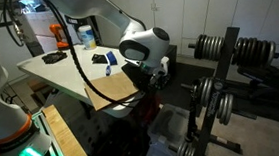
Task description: Hang the brown paper bag on the top rack of weights.
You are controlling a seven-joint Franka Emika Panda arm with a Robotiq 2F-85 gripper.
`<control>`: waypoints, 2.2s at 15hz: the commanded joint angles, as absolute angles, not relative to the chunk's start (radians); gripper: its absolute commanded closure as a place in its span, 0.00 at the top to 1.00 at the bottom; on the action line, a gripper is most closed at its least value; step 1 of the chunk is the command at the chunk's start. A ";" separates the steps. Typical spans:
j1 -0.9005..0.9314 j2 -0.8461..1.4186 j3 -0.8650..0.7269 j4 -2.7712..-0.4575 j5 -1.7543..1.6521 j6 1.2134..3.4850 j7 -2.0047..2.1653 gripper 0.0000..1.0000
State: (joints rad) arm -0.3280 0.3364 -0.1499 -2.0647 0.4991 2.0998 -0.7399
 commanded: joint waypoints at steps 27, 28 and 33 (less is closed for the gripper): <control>-0.338 -0.044 -0.213 -2.254 0.561 2.541 -1.048 0.02; -0.331 -0.059 -0.218 -2.264 0.573 2.566 -1.062 0.03; -0.285 -0.116 -0.241 -2.296 0.610 2.648 -1.101 0.03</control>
